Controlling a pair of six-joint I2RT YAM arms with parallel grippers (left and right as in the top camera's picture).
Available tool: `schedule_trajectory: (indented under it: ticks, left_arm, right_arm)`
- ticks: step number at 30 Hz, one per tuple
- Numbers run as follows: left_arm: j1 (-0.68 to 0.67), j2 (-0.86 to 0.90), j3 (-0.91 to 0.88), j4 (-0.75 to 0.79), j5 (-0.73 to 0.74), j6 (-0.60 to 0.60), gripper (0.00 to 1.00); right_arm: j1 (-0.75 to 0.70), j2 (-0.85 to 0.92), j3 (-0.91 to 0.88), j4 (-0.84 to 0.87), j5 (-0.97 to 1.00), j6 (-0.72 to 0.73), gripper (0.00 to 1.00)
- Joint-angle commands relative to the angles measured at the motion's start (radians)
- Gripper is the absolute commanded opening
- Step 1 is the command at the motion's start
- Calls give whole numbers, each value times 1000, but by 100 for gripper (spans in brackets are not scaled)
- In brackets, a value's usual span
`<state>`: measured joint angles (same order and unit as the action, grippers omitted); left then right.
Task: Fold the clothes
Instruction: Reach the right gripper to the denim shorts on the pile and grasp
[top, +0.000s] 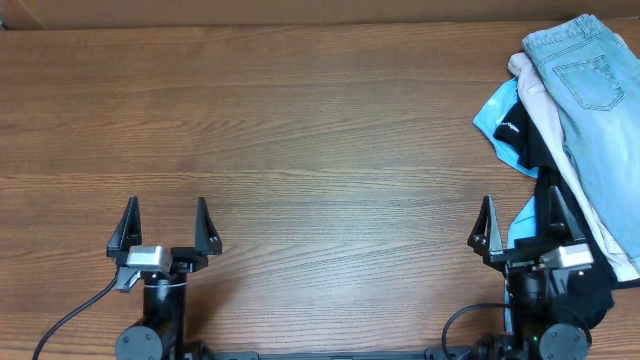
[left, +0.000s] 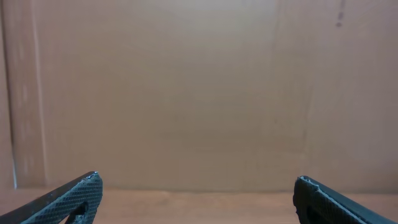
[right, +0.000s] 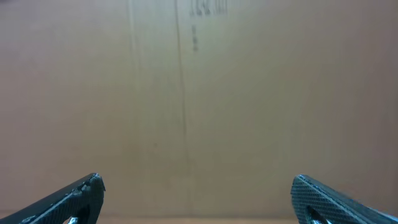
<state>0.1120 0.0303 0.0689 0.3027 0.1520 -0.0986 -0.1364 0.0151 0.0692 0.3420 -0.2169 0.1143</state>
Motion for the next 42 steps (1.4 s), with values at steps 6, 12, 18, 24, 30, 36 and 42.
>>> schedule_trajectory:
  ticks: [6, 12, 18, 24, 30, 36, 42]
  left_arm:
    - [2, 224, 306, -26, 147, 115, 100]
    - [2, 479, 583, -103, 264, 122, 100]
    - [2, 752, 928, -388, 378, 122, 100]
    - [2, 1011, 1189, -676, 452, 130, 100]
    - [1, 1150, 1209, -755, 492, 129, 100]
    - [1, 1226, 1209, -907, 496, 117, 100]
    - [1, 1300, 1209, -1023, 495, 118, 100]
  right_arm:
    - [5, 116, 293, -144, -127, 20, 100]
    - [5, 370, 610, -382, -171, -24, 100]
    - [5, 660, 959, -724, -170, -116, 100]
    - [5, 994, 1259, -1078, -167, -122, 100]
    - [5, 1294, 1422, -1353, -175, -122, 100]
    - [5, 1477, 1424, -1392, -182, -107, 100]
    - [5, 1604, 1424, -1417, -269, -51, 100]
